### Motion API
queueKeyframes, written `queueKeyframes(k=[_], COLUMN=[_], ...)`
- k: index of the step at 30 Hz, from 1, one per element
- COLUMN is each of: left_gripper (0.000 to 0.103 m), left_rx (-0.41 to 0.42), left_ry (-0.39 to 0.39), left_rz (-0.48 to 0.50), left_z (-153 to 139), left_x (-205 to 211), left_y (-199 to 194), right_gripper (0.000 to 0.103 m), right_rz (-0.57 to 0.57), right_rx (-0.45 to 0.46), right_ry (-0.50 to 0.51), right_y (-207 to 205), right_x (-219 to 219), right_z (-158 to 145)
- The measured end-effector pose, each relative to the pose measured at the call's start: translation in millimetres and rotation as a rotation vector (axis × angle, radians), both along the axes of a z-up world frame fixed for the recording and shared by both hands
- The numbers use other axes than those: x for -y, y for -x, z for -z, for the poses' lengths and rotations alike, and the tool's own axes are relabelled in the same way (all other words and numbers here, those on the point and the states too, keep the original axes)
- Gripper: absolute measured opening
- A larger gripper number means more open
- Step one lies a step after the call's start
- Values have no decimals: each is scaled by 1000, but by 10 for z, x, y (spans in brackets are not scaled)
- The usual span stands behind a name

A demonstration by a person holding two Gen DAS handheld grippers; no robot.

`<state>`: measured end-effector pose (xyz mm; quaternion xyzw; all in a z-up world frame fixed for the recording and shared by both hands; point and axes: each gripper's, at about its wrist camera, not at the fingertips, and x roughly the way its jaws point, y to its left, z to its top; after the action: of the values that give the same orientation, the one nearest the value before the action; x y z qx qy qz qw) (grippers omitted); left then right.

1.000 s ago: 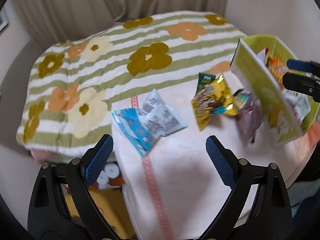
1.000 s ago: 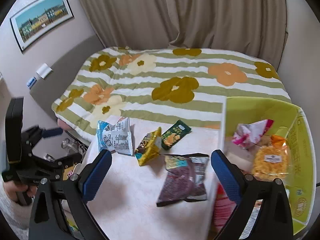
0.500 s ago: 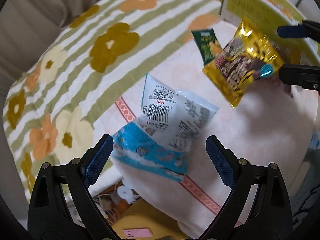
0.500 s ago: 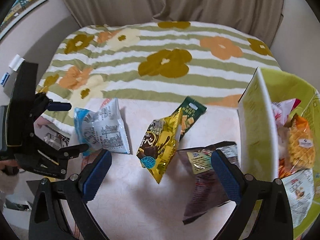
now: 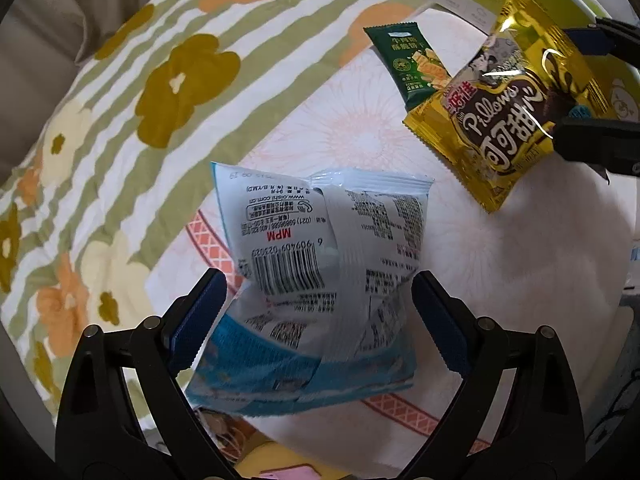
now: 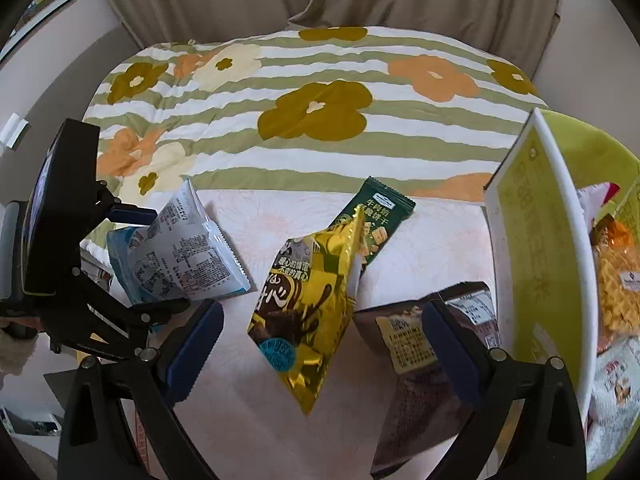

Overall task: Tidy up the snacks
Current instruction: 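Grasp the blue-white MPM bag with left tool while right tool grasps the gold Pillows bag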

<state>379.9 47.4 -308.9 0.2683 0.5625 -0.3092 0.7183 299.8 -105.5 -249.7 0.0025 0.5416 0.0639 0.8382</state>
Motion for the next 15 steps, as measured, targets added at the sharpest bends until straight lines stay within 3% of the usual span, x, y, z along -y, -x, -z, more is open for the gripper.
queueKeyframes(k=[4, 15], left_gripper=[93, 71], left_rx=[-35, -65], left_ry=[31, 125], left_rz=[-29, -123], left_z=[49, -53], left_x=[-12, -160], left_y=[-58, -97], right_gripper=[99, 99], right_rz=[-8, -54], right_rx=[1, -25], right_ry=[-16, -24], right_y=[-47, -153], right_x=[-16, -63], right_z=[35, 192])
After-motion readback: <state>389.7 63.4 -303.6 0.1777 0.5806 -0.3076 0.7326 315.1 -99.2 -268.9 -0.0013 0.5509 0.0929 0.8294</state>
